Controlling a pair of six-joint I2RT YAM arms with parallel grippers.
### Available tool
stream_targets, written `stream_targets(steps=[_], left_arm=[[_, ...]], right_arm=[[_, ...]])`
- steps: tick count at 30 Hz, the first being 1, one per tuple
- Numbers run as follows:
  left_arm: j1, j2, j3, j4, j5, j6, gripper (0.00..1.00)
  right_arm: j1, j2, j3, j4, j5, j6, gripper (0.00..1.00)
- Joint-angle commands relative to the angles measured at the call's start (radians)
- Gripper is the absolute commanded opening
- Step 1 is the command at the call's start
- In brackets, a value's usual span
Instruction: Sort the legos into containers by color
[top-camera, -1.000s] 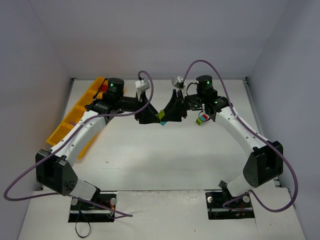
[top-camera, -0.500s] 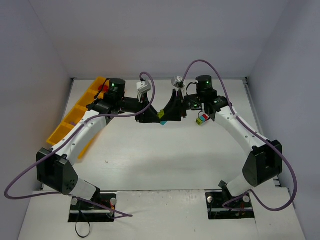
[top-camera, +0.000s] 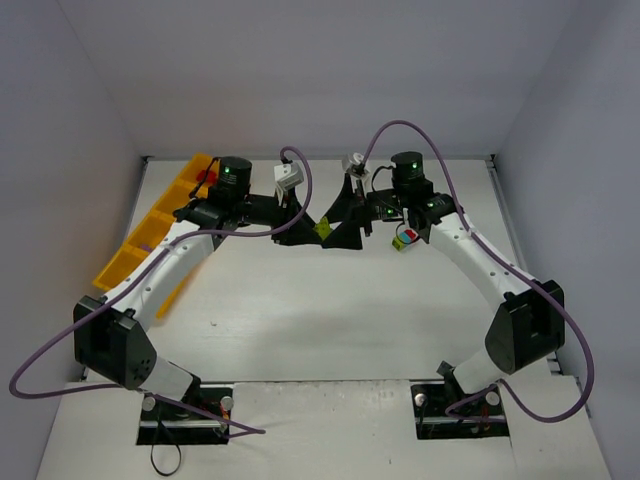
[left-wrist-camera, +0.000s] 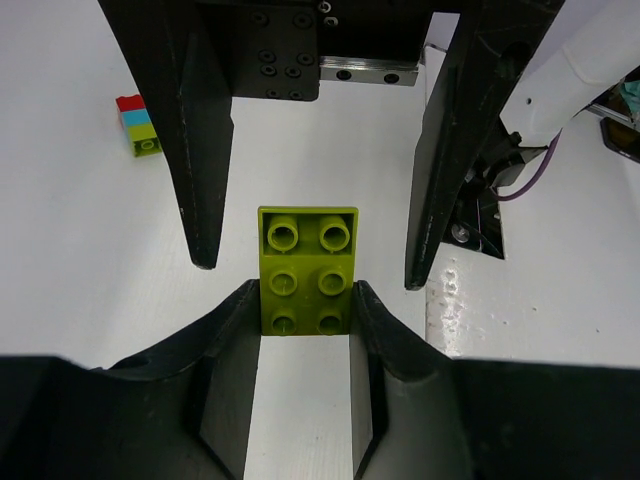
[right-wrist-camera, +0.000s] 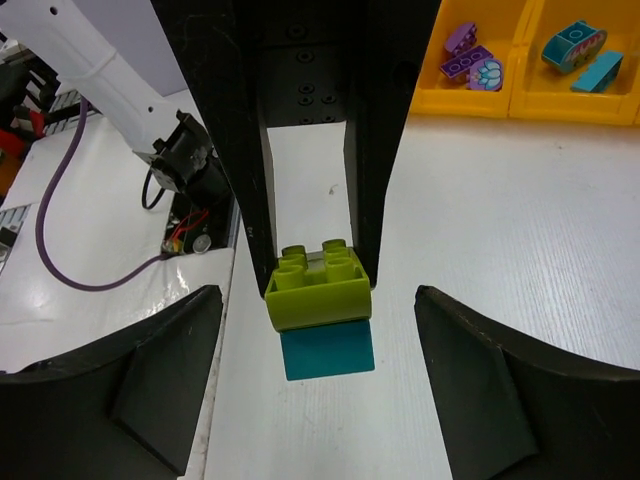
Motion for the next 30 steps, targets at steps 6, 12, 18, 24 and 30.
stream_targets(steps=[6,12,18,24,30], left_arm=[[0.003,-0.015,0.033,0.07,0.005,0.045,0.0],[0.003,-0.01,0.036,0.067,0.007,0.043,0.0],[0.004,-0.009,0.033,0.077,0.005,0.033,0.0],[0.003,-0.004,0.021,0.097,0.007,0.02,0.0],[0.013,-0.004,0.013,0.098,-0.003,0.02,0.0]], right_arm=[[-0.026,-0.062,-0.035,0.019,0.049,-0.02,0.7],[-0.027,-0.056,-0.041,0.012,0.066,-0.031,0.6],[-0.027,-0.051,-0.038,0.01,0.054,-0.039,0.42],[-0.027,-0.048,-0.034,0.01,0.024,-0.05,0.19],[-0.032,-0.062,-0.072,0.009,0.044,-0.065,0.0]])
